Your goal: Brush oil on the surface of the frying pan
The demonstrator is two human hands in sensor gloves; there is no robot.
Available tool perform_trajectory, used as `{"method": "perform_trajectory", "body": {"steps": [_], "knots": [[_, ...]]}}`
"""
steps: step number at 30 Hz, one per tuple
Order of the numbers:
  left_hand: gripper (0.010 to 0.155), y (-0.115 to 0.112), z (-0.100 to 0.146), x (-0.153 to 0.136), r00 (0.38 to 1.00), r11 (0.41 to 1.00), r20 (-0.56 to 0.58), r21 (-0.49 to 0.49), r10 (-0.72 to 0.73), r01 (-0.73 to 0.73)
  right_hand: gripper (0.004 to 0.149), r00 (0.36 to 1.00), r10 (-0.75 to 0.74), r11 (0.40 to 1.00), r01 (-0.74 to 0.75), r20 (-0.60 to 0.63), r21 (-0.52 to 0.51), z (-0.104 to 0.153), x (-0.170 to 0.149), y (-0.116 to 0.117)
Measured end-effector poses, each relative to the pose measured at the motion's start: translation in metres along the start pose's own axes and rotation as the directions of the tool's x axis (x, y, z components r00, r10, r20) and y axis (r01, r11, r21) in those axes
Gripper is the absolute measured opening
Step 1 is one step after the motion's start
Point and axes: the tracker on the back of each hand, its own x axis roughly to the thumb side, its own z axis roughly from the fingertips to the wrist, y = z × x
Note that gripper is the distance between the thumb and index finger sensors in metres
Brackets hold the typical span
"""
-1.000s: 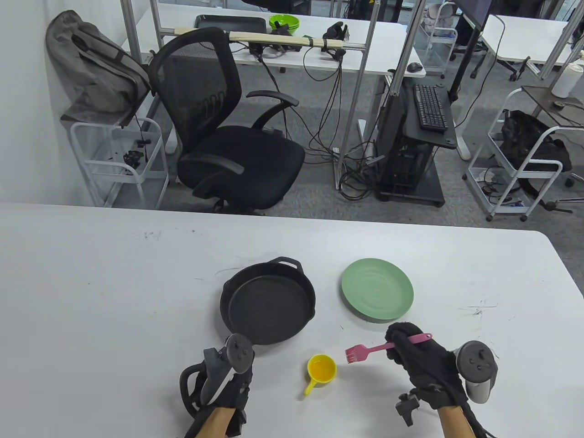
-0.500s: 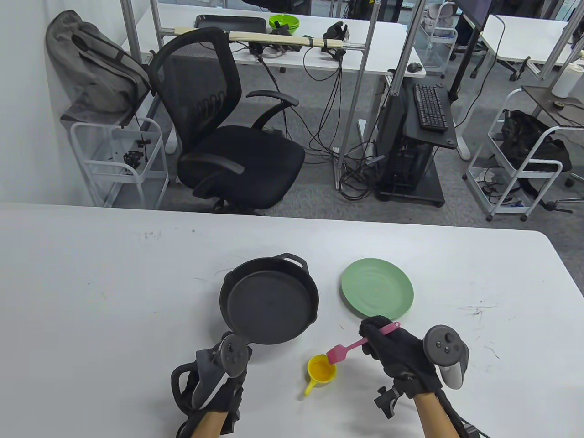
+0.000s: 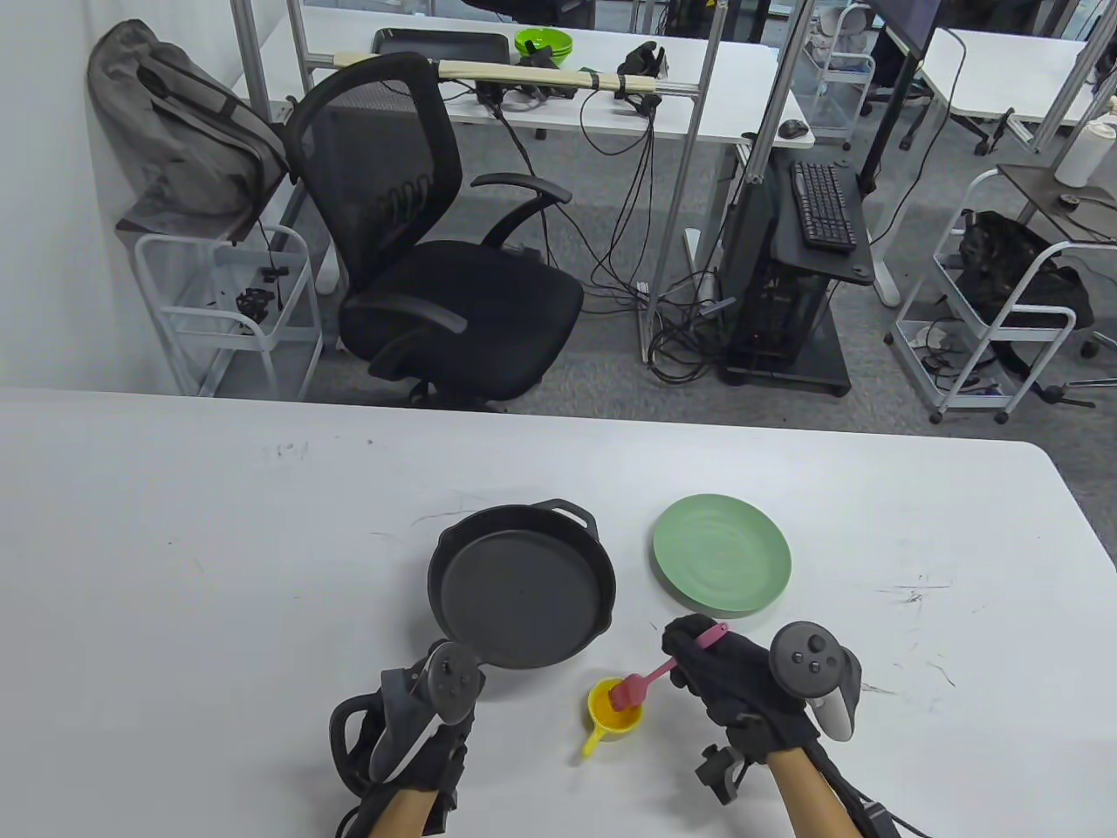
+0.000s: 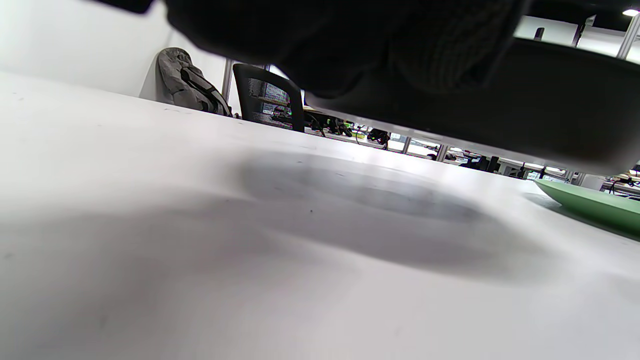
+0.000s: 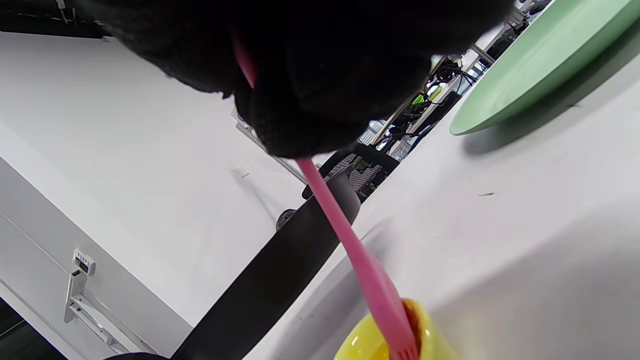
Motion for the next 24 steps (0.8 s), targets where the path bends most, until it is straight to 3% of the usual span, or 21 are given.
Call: {"method": "perform_trajectory", "body": {"steps": [11,19,24], "knots": [[0.062,-0.001,0.0,0.001,1.0,1.0,0.008,-0.006,-0.004,0.004,0.038,0.999,-0.038,0.999,0.038,0.015,-0.009,0.003,0.002,-0.003],[0.062,-0.005,0.002,0.007,0.999,1.0,0.035,0.006,-0.006,0.006,0.038,0.988,-0.138,0.987,0.143,0.071,-0.071,0.013,0.017,-0.025],[0.062,-0.008,0.005,0.018,0.997,1.0,0.073,0.025,-0.016,0.015,0.038,0.975,-0.188,0.972,0.202,0.118,-0.119,0.004,0.038,-0.044]]}}
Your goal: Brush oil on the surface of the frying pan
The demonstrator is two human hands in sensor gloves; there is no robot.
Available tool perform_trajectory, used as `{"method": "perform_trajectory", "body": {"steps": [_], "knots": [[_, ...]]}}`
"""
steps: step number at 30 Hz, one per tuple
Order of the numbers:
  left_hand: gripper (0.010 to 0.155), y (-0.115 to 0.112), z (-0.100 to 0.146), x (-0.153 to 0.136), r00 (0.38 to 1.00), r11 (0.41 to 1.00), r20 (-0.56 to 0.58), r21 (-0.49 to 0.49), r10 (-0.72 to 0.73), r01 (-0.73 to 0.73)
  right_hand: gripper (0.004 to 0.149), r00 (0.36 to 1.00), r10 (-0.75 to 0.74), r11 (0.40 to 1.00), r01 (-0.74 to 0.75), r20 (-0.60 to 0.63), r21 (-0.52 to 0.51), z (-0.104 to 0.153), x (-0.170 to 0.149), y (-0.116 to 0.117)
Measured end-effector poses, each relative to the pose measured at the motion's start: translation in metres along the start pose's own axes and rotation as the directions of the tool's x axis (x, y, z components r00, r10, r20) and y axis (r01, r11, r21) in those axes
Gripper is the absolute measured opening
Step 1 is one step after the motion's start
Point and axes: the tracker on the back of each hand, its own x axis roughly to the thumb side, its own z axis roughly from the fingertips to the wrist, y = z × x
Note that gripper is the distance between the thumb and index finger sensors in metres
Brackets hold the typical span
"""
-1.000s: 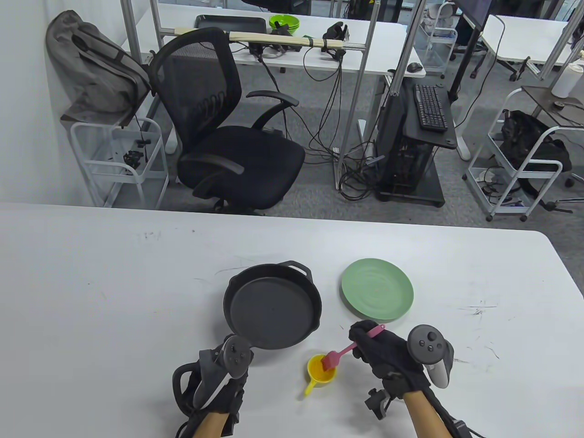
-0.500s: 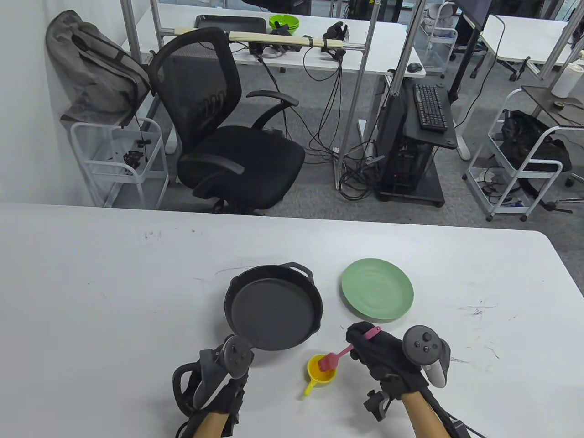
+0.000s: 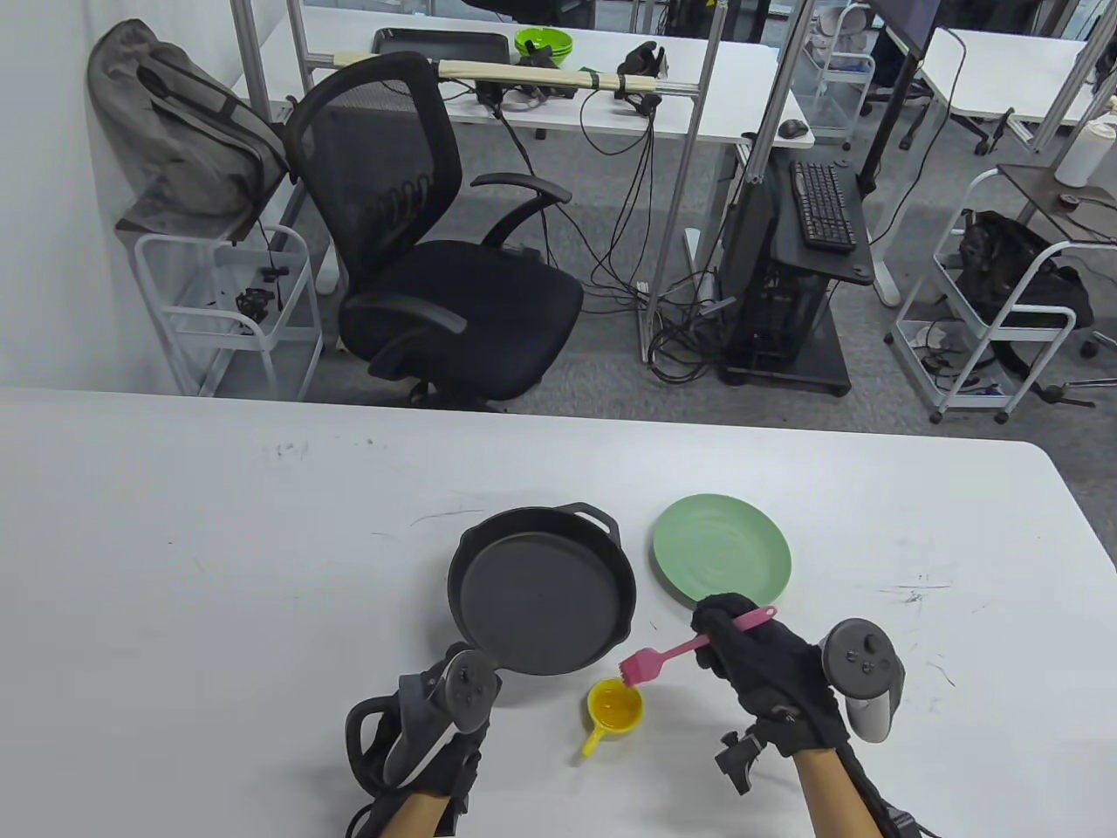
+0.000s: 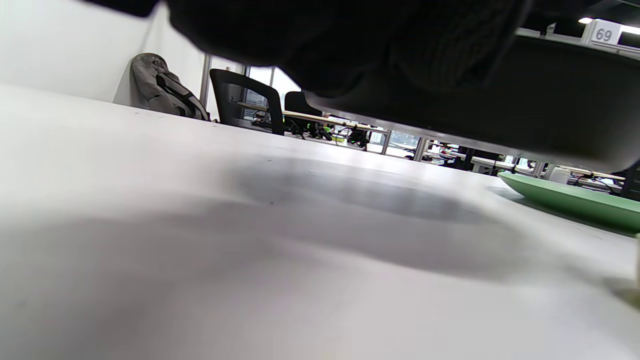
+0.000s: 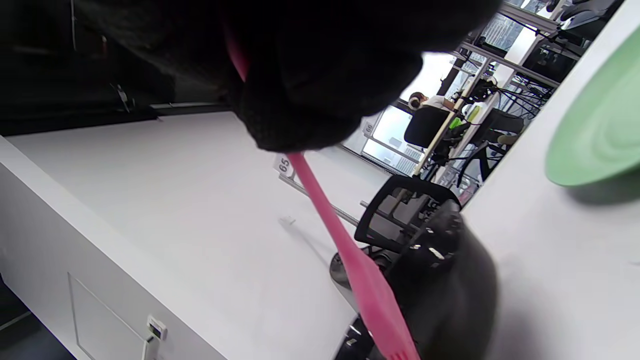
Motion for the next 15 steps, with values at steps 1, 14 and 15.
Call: {"method": "perform_trajectory", "body": {"steps": [1,14,15], "knots": [[0.062,0.0,0.001,0.002,1.0,1.0,0.004,0.001,-0.001,0.001,0.038,1.0,-0.015,1.0,0.015,0.005,-0.009,-0.004,0.005,0.001],[0.062,-0.007,0.008,0.023,1.0,0.999,0.028,0.035,-0.008,0.007,0.039,0.997,0.046,0.998,-0.044,-0.059,0.037,-0.023,0.01,0.075],[0.062,-0.008,0.008,0.025,0.999,0.999,0.031,0.036,-0.015,0.014,0.039,0.997,0.048,0.998,-0.045,-0.061,0.046,-0.023,0.009,0.077]]}}
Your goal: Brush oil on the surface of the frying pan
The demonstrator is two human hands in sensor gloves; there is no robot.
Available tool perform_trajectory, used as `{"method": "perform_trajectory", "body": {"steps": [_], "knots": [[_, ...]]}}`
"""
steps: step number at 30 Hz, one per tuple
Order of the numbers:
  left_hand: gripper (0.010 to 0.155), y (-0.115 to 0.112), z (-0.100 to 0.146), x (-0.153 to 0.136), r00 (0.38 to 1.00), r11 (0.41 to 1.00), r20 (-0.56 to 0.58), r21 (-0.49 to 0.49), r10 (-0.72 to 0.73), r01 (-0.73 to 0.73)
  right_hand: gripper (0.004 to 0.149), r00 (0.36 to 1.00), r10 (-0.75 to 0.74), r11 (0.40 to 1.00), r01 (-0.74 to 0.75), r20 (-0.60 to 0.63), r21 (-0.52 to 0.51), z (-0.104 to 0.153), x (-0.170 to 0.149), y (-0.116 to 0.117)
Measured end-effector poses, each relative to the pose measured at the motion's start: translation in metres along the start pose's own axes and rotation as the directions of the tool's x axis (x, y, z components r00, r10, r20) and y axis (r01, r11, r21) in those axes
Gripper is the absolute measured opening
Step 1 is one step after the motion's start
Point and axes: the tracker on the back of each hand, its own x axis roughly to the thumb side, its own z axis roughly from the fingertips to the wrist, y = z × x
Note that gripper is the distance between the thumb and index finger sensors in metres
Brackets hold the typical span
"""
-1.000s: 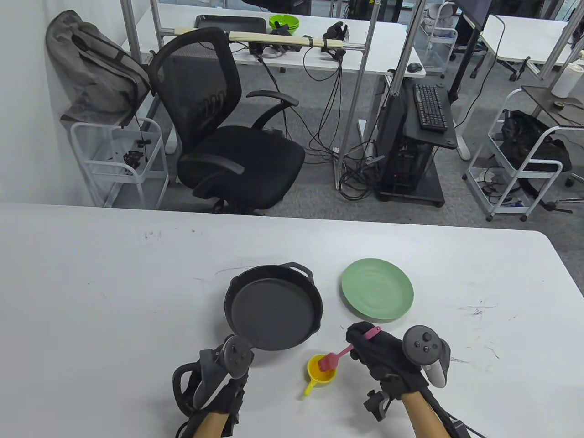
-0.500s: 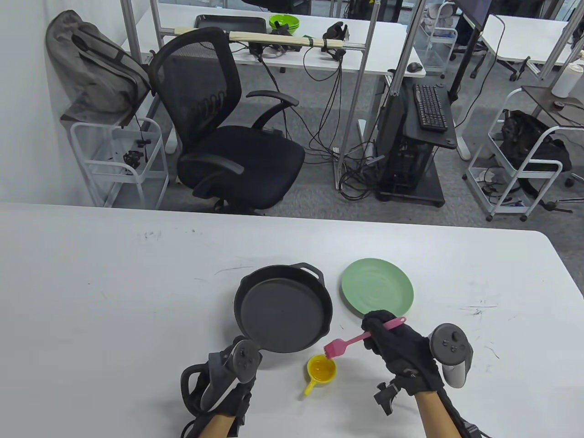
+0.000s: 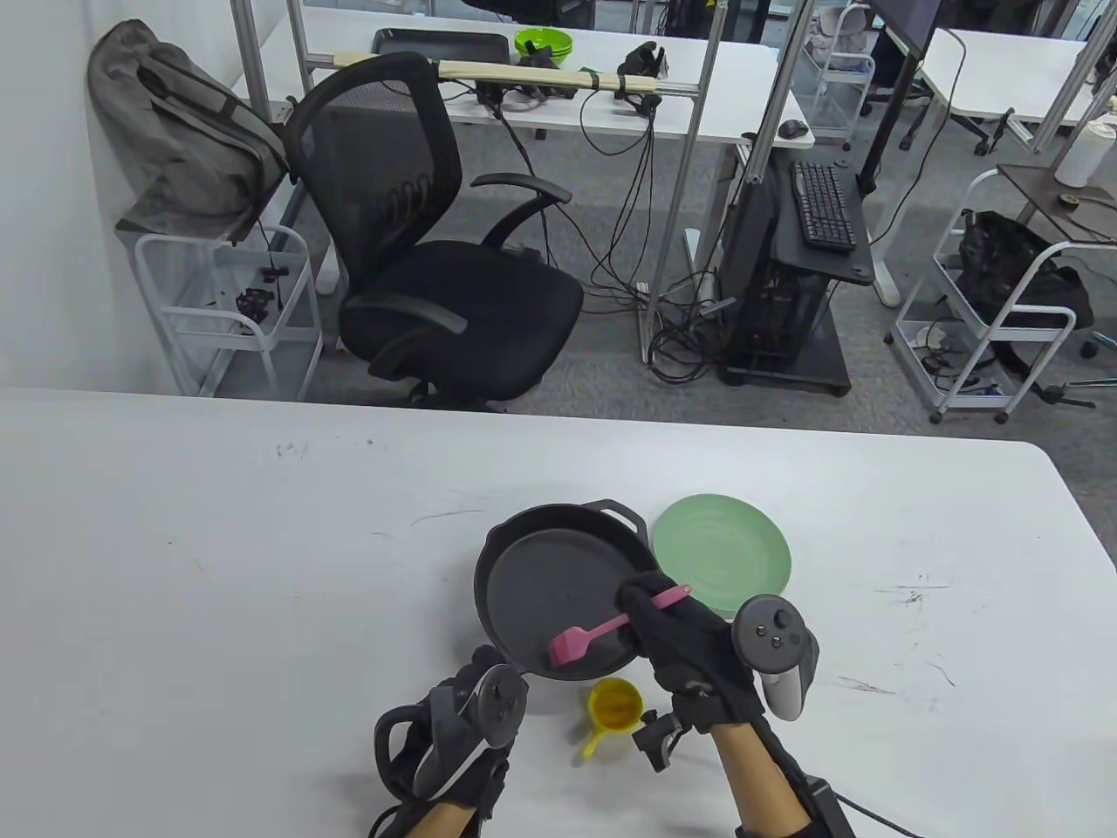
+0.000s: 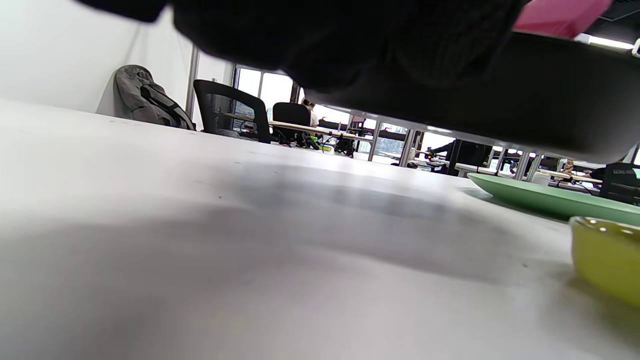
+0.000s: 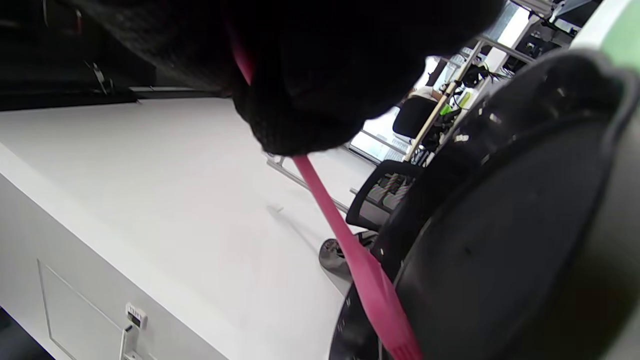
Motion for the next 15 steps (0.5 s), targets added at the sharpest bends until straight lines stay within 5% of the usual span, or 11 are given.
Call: {"method": "perform_trajectory", "body": {"steps": [5,15], "knots": [[0.062,-0.002,0.002,0.006,0.999,0.999,0.01,0.021,-0.039,0.039,0.039,0.996,0.087,0.995,-0.088,0.008,0.05,-0.001,0.0,0.009],[0.062,-0.001,0.003,0.005,0.999,0.998,-0.002,0.039,-0.052,0.053,0.04,0.909,0.416,0.908,-0.417,0.028,0.04,0.0,0.007,-0.017]]}}
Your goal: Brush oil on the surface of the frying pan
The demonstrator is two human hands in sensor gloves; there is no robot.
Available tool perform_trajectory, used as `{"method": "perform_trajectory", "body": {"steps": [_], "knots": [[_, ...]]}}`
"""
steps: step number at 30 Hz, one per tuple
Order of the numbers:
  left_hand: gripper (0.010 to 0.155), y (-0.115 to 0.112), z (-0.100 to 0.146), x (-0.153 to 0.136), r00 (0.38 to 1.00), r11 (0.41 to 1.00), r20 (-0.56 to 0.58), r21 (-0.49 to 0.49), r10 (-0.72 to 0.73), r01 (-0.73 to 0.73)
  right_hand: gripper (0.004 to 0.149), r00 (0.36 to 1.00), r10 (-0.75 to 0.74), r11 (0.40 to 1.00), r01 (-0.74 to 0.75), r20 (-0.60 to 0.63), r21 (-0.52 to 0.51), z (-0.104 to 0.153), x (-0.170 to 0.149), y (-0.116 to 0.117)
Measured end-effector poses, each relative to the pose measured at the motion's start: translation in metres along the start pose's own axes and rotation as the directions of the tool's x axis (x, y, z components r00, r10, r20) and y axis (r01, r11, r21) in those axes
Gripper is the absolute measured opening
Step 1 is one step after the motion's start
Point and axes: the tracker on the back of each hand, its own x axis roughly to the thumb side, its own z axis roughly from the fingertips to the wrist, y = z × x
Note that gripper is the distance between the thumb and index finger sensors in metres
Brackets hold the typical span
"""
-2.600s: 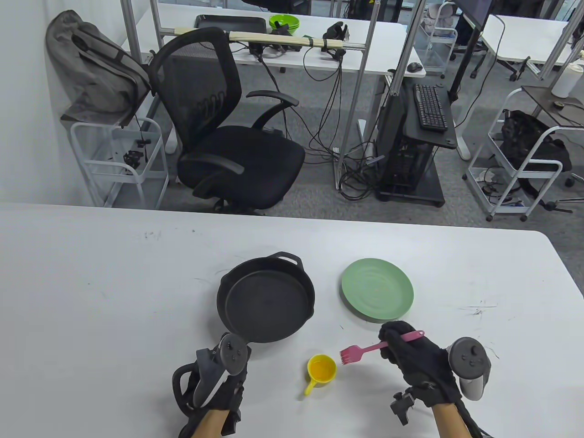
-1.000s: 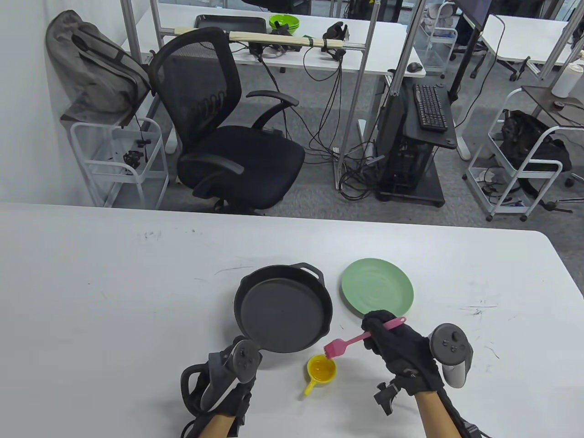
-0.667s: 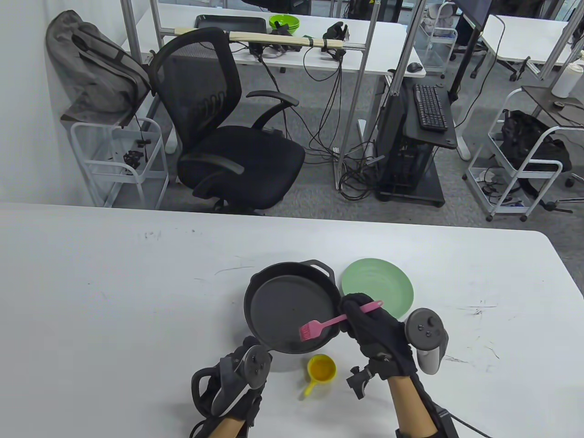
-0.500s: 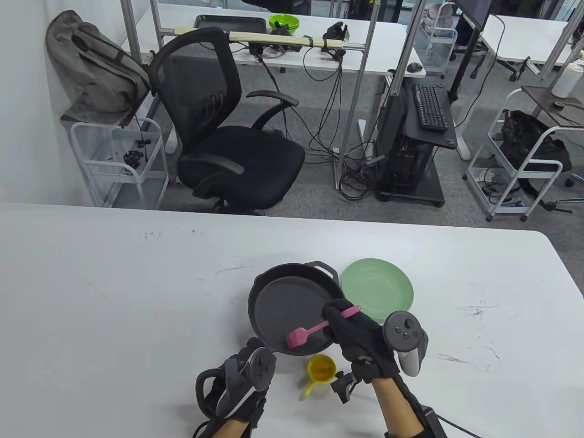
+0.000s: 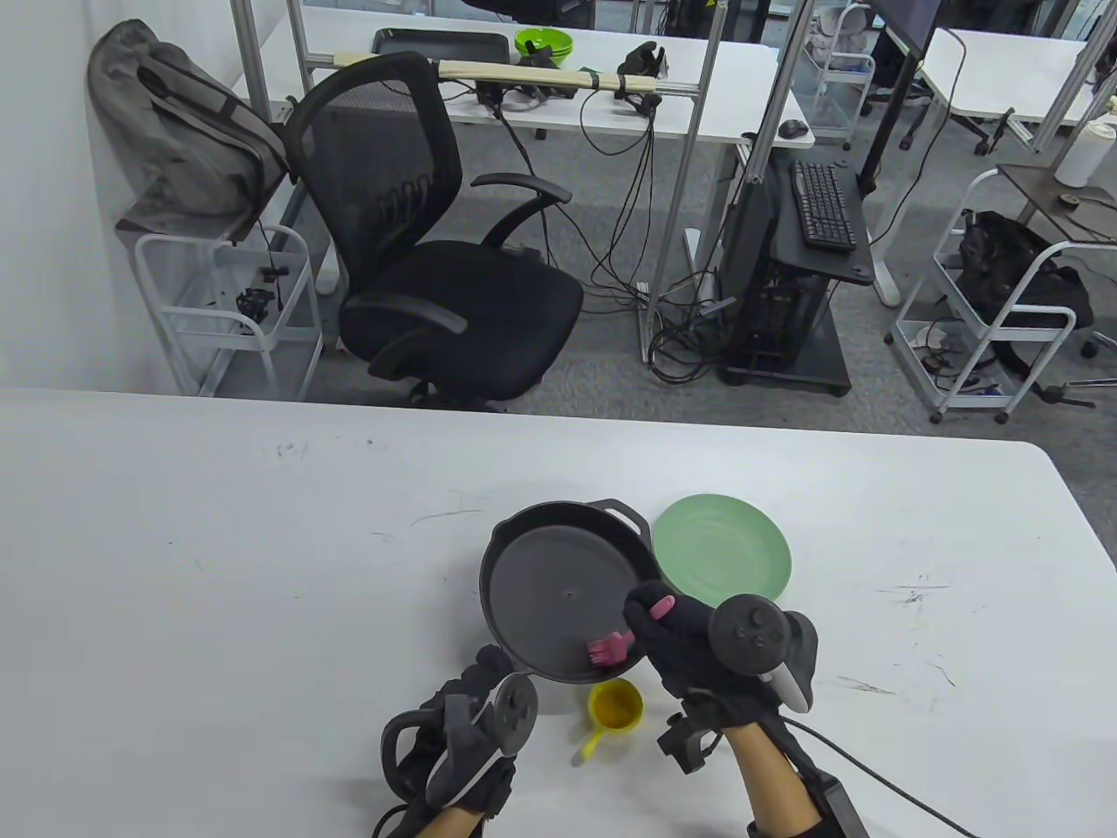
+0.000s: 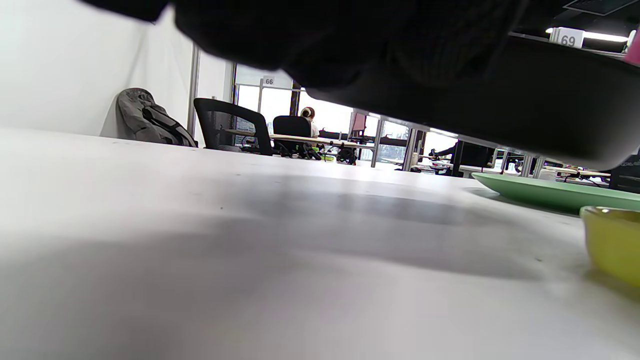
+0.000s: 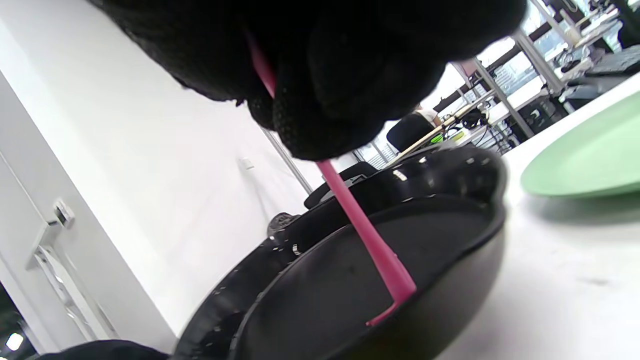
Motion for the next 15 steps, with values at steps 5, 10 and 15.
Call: {"method": "perform_trajectory", "body": {"steps": [5,10,15], "knots": [[0.062,0.0,0.0,0.001,1.0,1.0,0.01,-0.01,0.002,-0.002,0.039,0.998,-0.059,0.997,0.06,0.005,-0.045,0.003,-0.003,-0.016],[0.062,0.0,0.001,0.002,1.0,1.0,0.016,0.001,0.004,-0.004,0.039,1.0,0.026,0.997,-0.025,0.017,-0.068,0.006,0.003,-0.025],[0.062,-0.002,0.002,0.008,0.999,1.0,0.039,-0.008,0.01,-0.01,0.038,0.997,0.074,0.997,-0.075,0.03,0.029,0.001,0.006,-0.006]]}}
